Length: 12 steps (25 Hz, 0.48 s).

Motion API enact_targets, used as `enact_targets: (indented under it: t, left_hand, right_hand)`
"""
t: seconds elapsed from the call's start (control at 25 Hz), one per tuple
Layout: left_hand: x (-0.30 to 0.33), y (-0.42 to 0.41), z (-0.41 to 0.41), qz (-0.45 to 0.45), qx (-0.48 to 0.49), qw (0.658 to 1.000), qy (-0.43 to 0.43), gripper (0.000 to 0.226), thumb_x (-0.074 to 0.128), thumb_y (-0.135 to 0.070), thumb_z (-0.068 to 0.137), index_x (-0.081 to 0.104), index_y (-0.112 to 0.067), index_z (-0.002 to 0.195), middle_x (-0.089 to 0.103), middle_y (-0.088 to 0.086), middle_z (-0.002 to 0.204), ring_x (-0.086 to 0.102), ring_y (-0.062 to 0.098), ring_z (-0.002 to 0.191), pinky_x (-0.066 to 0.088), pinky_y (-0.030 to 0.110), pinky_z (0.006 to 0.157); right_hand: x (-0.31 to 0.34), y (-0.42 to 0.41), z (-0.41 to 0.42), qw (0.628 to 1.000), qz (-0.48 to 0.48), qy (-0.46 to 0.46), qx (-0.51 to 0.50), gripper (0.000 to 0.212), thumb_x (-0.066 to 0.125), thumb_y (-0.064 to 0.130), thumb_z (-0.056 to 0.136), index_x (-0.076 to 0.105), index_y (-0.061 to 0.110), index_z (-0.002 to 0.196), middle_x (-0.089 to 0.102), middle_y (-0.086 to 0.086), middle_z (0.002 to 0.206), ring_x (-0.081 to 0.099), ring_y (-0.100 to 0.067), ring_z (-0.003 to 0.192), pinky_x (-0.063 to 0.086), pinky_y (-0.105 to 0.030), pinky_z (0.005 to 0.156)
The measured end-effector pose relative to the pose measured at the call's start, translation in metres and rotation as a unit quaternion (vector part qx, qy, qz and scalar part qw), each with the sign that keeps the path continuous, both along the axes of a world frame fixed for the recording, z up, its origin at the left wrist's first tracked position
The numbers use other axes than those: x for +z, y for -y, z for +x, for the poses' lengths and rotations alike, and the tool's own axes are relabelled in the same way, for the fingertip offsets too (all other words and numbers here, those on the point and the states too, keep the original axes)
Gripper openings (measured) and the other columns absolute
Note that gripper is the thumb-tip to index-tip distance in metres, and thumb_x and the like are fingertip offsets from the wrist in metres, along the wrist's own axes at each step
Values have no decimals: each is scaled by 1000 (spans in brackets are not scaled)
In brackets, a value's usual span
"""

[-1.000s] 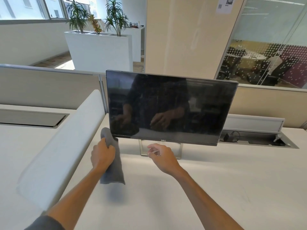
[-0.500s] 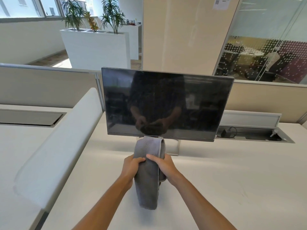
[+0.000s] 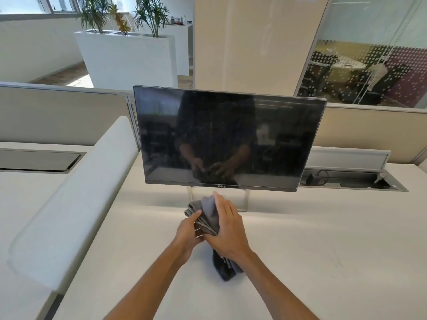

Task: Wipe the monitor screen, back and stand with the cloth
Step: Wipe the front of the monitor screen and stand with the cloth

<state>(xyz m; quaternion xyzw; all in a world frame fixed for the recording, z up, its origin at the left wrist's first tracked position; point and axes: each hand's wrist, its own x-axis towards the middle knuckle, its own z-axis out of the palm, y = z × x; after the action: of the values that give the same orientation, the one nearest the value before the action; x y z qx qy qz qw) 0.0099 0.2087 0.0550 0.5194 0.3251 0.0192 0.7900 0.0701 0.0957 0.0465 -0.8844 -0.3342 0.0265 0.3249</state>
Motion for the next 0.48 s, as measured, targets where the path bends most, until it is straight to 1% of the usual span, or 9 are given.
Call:
enact_targets:
  t: [0.04, 0.08, 0.12, 0.2, 0.28, 0.32, 0.4, 0.44, 0.48]
  left_hand:
    - [-3, -4, 0, -10, -9, 1000, -7, 35, 39, -30, 102, 61, -9, 119, 71, 15, 106, 66, 28, 101, 53, 43, 92]
    - [-5, -9, 1, -6, -19, 1000, -14, 34, 39, -28, 102, 62, -8, 117, 72, 15, 105, 67, 27, 99, 53, 41, 91]
    - [-6, -13, 2, 18, -28, 999, -25, 34, 39, -28, 102, 64, -9, 114, 73, 13, 104, 68, 24, 98, 52, 39, 92]
    - [-12, -24, 4, 125, -31, 991, -27, 36, 41, -36, 101, 69, -14, 106, 74, 6, 102, 68, 19, 97, 48, 36, 95]
    - [-27, -42, 3, 296, -31, 954, -22, 39, 42, -44, 99, 69, -20, 112, 69, 3, 115, 62, 18, 111, 42, 33, 99]
    - [-38, -52, 0, 406, -63, 911, -44, 44, 41, -47, 98, 62, -19, 124, 61, 4, 130, 53, 20, 123, 37, 34, 104]
    - [-63, -71, -6, 601, -167, 774, -108, 62, 27, -57, 97, 38, -20, 145, 32, 3, 155, 25, 21, 143, 18, 39, 116]
    - [-75, -77, -8, 653, -206, 719, -118, 70, 16, -62, 93, 27, -22, 150, 19, 1, 159, 13, 19, 147, 10, 41, 118]
    - [-84, -81, -9, 678, -223, 690, -117, 76, 6, -65, 89, 20, -24, 152, 12, -1, 161, 6, 18, 148, 4, 43, 118]
  right_hand:
    - [-4, 0, 1, 999, -9, -18, 35, 82, 61, 44, 87, 11, 37, 151, 18, 6, 159, 22, -20, 145, 22, -32, 116]
    - [-7, 1, 1, 996, -12, -52, 65, 75, 57, 37, 92, 10, 37, 151, 14, 7, 160, 21, -19, 145, 20, -28, 115]
    - [-11, 0, 2, 994, -14, -80, 79, 69, 52, 29, 96, 13, 36, 152, 16, 6, 160, 28, -19, 143, 23, -25, 113]
    - [-21, -3, 9, 997, -34, -49, 48, 60, 47, 20, 98, 21, 31, 151, 28, 4, 157, 46, -20, 131, 36, -27, 107]
    - [-27, -7, 18, 996, -75, 18, -35, 57, 47, 18, 98, 26, 28, 150, 35, 2, 152, 55, -21, 119, 47, -32, 98]
    - [-27, -11, 24, 993, -84, 37, -78, 56, 48, 20, 99, 27, 27, 150, 36, 1, 152, 55, -21, 119, 49, -33, 97]
    - [-30, -25, 33, 987, -93, 40, -121, 56, 49, 24, 99, 27, 28, 151, 35, -2, 152, 51, -22, 124, 48, -36, 99]
    - [-32, -34, 37, 985, -104, 39, -130, 56, 49, 26, 99, 27, 29, 150, 34, -3, 153, 48, -23, 126, 47, -37, 99]
    - [-35, -45, 40, 983, -123, 44, -130, 56, 50, 27, 99, 28, 30, 150, 32, -5, 153, 45, -25, 127, 46, -38, 99]
